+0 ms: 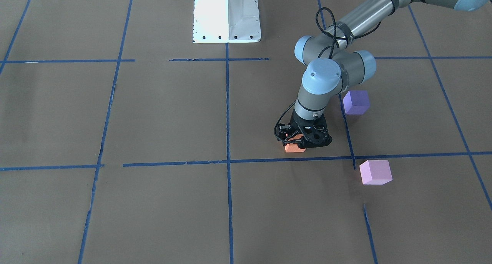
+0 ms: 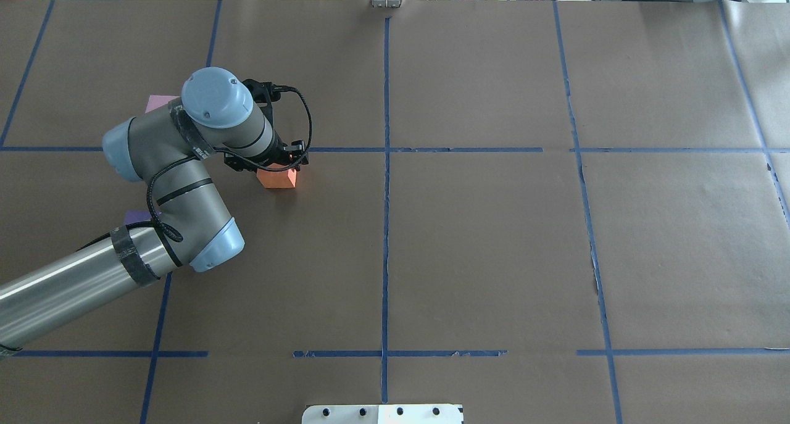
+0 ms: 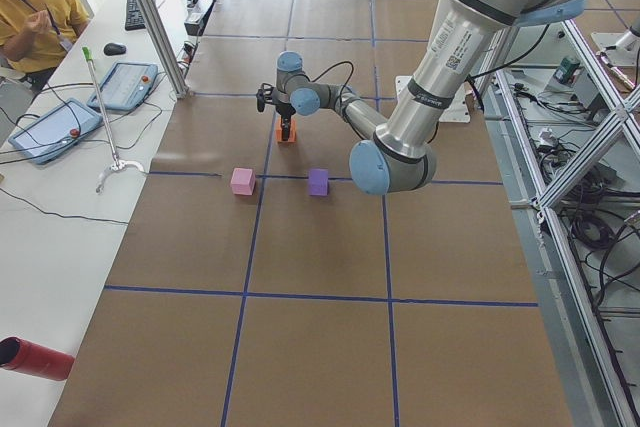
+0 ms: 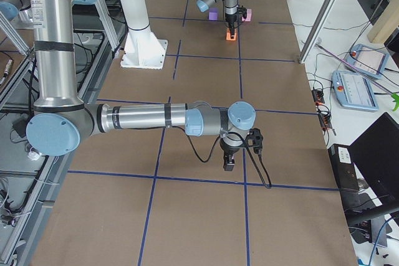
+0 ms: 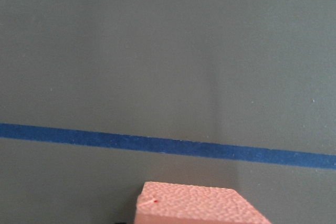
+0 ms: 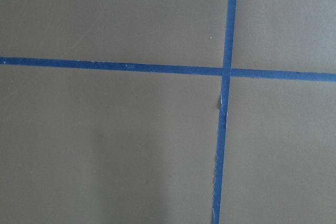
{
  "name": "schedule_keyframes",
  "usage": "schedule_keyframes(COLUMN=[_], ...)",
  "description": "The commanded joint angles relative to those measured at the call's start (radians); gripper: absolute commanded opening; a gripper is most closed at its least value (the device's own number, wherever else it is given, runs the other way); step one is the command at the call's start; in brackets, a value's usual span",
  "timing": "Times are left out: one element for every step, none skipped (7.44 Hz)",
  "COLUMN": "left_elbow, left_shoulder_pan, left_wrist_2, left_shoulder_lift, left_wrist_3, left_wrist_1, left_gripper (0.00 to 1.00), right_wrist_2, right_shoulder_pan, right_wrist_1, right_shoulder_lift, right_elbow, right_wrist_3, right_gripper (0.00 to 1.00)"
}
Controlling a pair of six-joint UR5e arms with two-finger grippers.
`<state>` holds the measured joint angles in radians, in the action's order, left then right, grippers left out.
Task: Arrange blocks in a line
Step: 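Lower the left gripper and grasp the orange cube, then carry the orange cube with the left gripper between the pink and purple cubes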
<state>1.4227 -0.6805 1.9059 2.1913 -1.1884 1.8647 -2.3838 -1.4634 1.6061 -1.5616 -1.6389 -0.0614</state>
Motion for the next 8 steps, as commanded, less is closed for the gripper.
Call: schedule_keyframes(left_elbow=[0.021,0.066,0.115,0.123,0.121,0.116,0.113,0.113], left_shoulder_pan=[-0.040,-0.091,-0.141,-0.183,-0.207,-0.215,-0.211,-0.206], left_wrist_2=[0.036,0.142,0.178,0.182,0.180,0.180,0.179,0.180], left_shoulder_lift=[-0.008,-0.083,-0.152,-0.229,-0.276,-0.301,-0.301,-0.300], left_wrist_3=[0.012,0.021,0.115,0.212,0.284,0.294,0.293,0.290], left_wrist_1=[-0.004,0.002,-0.002,-0.001,0.004,0.005,0.005,0.007], left_gripper=[0.20,0.20,0.19,0.19,0.19,0.19,0.19,0.31], right_wrist_2=[0.000,0.000,0.000,0.000,0.000,0.000,0.000,0.000], right_shoulder_pan=[0.000,0.000,0.000,0.000,0.000,0.000,0.000,0.000], right_wrist_1=[0.000,0.000,0.000,0.000,0.000,0.000,0.000,0.000], right_shoulder_lift=[0.000,0.000,0.000,0.000,0.000,0.000,0.000,0.000], right_elbow=[-0.001,0.001,0.001,0.001,-0.001,0.001,0.001,0.001], right_wrist_3=[0.000,0.000,0.000,0.000,0.000,0.000,0.000,0.000], right_gripper=[1.00,1.00,1.00,1.00,1.00,1.00,1.00,1.00])
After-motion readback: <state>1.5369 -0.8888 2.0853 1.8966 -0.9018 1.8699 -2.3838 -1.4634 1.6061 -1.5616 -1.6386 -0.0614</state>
